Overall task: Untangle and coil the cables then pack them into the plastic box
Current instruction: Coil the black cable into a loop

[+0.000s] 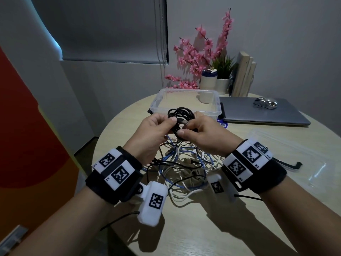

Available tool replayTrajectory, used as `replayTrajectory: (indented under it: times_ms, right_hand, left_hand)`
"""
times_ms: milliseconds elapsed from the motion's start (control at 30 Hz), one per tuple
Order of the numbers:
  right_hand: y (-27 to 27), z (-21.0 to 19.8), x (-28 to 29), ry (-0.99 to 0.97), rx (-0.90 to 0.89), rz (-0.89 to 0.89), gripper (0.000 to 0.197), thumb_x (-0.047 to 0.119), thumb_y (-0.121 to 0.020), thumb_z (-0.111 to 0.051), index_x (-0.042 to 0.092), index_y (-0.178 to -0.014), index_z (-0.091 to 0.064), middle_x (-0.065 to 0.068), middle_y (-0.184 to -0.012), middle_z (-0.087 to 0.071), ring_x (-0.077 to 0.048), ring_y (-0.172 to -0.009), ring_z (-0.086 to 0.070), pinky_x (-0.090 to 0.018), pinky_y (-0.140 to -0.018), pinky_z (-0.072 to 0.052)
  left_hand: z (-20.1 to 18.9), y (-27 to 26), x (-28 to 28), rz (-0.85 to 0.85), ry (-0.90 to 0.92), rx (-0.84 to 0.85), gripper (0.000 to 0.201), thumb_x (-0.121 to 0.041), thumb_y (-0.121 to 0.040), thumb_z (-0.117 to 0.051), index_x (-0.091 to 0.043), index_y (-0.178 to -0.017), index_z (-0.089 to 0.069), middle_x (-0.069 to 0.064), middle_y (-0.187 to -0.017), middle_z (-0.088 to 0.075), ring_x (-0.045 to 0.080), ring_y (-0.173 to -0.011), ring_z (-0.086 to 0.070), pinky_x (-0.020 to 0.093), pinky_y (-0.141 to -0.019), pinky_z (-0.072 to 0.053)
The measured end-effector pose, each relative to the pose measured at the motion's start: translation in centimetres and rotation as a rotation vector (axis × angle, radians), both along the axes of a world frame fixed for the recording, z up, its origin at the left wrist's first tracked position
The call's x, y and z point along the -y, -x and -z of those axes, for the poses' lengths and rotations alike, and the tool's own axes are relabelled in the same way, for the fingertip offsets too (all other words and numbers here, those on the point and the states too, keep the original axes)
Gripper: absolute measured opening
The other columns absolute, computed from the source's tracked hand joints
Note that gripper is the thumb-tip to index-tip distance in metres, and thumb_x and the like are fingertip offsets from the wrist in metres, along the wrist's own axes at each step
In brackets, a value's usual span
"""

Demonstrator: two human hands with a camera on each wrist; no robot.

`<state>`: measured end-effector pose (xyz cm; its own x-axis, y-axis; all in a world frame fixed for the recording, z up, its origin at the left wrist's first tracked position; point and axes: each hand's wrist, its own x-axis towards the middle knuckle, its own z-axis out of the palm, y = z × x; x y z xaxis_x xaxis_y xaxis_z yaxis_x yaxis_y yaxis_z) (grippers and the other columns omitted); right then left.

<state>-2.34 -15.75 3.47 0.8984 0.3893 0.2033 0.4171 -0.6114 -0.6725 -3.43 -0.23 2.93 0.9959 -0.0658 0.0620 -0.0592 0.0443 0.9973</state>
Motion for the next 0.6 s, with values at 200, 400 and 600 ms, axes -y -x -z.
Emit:
replayTrajectory:
  times_ms: [200, 400, 600]
  right_hand:
    - [0.4, -0.2, -0.5, -0.173, 0.043, -0.016, 0.030, 0.022, -0.086, -0.067, -0.006, -0.076, -0.070, -0.018, -0.083, -0.055, -0.016, -0.068, -0.051, -0.028, -0.059, -0.040]
    - [0.6, 0.0, -1.1, -0.389, 0.039, 0.100, 0.014, 0.020, -0.072, -0.081, 0.017, -0.071, -0.068, 0.004, -0.068, -0.062, -0.006, -0.061, -0.056, -0.021, -0.056, -0.045]
    - [0.1, -0.1, -1.5, -0.588, -0.062, 0.050, 0.036, 0.006, -0.077, -0.075, 0.016, -0.087, -0.042, -0.016, -0.081, -0.058, -0.024, -0.074, -0.058, -0.039, -0.067, -0.052]
  left_hand:
    - [-0.2, -0.3, 0.2, 0.048, 0.309, -0.053, 0.008, -0.009, -0.098, -0.045, -0.015, -0.094, -0.042, 0.002, -0.076, -0.067, 0.011, -0.066, -0.061, 0.024, -0.065, -0.048]
    - [-0.5, -0.6, -0.1, 0.045, 0.355, -0.048, 0.007, -0.006, -0.099, -0.042, -0.006, -0.101, -0.049, 0.008, -0.081, -0.066, 0.012, -0.067, -0.065, 0.021, -0.061, -0.054]
    - [-0.1, -1.1, -0.1, -0.077, 0.264, 0.001, 0.021, 0.005, -0.094, -0.046, -0.009, -0.109, -0.043, 0.012, -0.085, -0.060, 0.016, -0.070, -0.058, 0.031, -0.068, -0.054]
